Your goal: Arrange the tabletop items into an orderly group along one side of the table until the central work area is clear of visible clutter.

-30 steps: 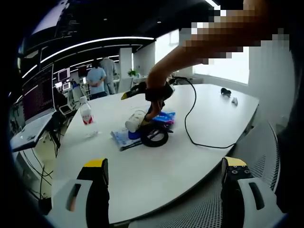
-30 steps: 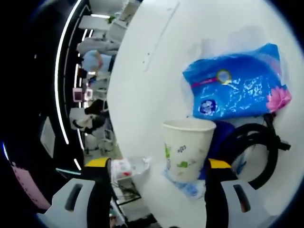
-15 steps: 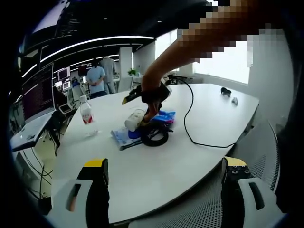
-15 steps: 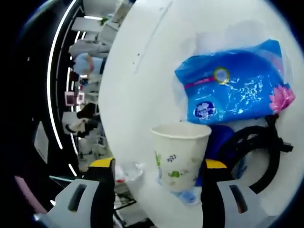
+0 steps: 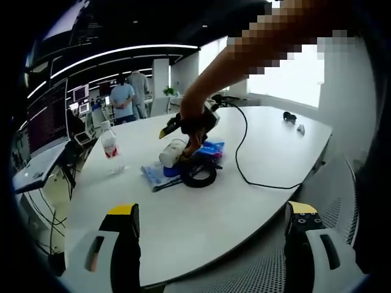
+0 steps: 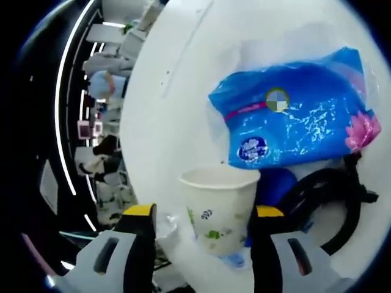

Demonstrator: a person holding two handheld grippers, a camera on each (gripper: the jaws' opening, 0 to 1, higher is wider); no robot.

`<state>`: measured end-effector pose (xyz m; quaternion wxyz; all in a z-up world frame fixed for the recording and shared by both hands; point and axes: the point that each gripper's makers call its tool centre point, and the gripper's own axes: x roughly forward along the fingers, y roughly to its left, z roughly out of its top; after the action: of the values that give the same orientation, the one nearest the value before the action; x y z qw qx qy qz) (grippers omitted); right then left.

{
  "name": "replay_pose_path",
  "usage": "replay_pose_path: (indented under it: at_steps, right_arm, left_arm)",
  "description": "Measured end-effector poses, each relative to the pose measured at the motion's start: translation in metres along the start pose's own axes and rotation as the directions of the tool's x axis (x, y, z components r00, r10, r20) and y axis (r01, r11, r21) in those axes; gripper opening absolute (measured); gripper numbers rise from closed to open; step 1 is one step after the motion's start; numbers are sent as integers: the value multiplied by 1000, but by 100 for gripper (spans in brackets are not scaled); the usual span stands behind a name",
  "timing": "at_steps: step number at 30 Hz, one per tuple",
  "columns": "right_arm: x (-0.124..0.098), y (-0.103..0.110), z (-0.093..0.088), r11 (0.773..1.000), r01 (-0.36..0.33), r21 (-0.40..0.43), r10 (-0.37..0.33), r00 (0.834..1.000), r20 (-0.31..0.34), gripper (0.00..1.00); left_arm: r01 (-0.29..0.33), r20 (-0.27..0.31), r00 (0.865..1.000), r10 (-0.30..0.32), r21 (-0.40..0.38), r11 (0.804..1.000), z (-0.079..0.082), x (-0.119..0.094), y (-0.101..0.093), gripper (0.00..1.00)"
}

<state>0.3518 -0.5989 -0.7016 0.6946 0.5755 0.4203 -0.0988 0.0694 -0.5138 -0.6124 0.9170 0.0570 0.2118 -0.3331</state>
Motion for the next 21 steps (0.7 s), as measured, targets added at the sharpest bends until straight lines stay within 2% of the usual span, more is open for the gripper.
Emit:
replay_pose_path:
  at_steps: [21]
  right_arm:
    - [0, -9, 0, 997, 26, -66, -26, 1000, 3, 38]
  left_arm:
    - [-5, -7, 1000, 5, 5, 1000, -1, 0, 0, 99]
